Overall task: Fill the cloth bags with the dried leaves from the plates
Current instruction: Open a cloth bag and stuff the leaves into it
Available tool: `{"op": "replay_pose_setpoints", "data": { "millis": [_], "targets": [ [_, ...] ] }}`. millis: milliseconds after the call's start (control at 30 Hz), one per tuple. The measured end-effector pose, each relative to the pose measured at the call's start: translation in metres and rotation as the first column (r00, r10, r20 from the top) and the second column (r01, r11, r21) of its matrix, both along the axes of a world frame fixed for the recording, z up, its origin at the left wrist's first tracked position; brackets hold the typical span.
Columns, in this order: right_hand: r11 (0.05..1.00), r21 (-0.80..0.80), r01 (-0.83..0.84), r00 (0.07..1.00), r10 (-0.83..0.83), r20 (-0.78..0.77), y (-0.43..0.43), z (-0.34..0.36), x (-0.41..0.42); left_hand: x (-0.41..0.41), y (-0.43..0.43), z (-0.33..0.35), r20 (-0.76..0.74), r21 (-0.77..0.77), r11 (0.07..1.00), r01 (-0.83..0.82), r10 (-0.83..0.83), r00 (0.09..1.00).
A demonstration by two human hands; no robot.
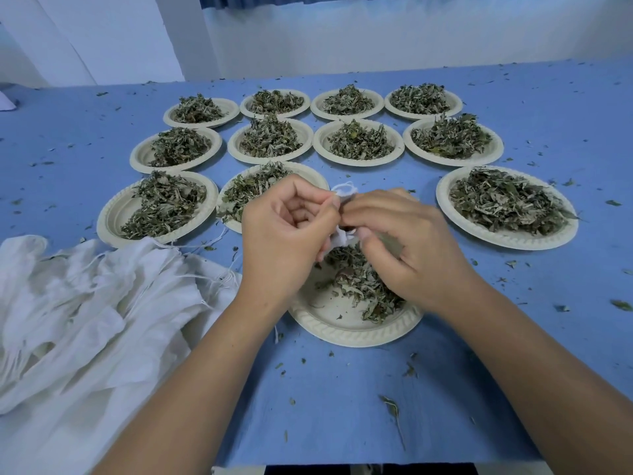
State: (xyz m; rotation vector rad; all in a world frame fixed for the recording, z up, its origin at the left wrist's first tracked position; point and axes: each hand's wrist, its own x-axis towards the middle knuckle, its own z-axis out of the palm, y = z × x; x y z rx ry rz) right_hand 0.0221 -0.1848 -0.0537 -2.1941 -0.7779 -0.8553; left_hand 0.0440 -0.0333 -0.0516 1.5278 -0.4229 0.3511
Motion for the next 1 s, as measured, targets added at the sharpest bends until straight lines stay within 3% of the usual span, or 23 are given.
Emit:
{"op": "replay_pose_setpoints", "data": {
  "millis": [133, 300, 567, 733, 800, 933, 1000],
  "targets": [
    [0.998, -0.062, 0.022, 0.999, -0.019, 0.046, -0.001, 0.007, -0.004, 0.001, 0.001, 0.001, 0.059, 0.001, 0.999, -0.039, 0.039, 0.998],
    [0.952, -0.298, -0.074, 0.985, 0.022, -0.171, 0.006, 0.002, -0.002, -0.004, 0.002, 0.003, 0.108, 0.082, 0.992, 0.092, -0.100, 0.989],
    [0.998, -0.058, 0.039, 0.996, -0.035, 0.077, -0.006, 0.008, 0.000, 0.003, 0.003, 0.003, 0.037, -0.053, 0.998, -0.038, 0.040, 0.998],
    [0.994, -0.112, 0.011, 0.994, 0.001, 0.111, -0.004, 0.005, 0.002, 0.001, 0.001, 0.004, 0.020, -0.041, 0.999, -0.022, 0.023, 1.000],
    [0.990, -0.139, 0.012, 0.998, -0.004, 0.057, -0.002, 0.004, 0.001, 0.000, 0.001, 0.004, 0.022, -0.021, 1.000, 0.000, 0.000, 1.000],
    [0.990, -0.087, -0.113, 0.940, 0.078, -0.332, -0.001, 0.001, -0.006, -0.002, 0.001, 0.004, 0.031, 0.009, 0.999, 0.052, -0.052, 0.998],
    [0.990, -0.064, -0.125, 0.947, 0.100, -0.306, 0.000, 0.004, -0.007, -0.002, 0.000, 0.004, 0.029, 0.000, 0.998, 0.056, -0.056, 0.998]
  ]
}}
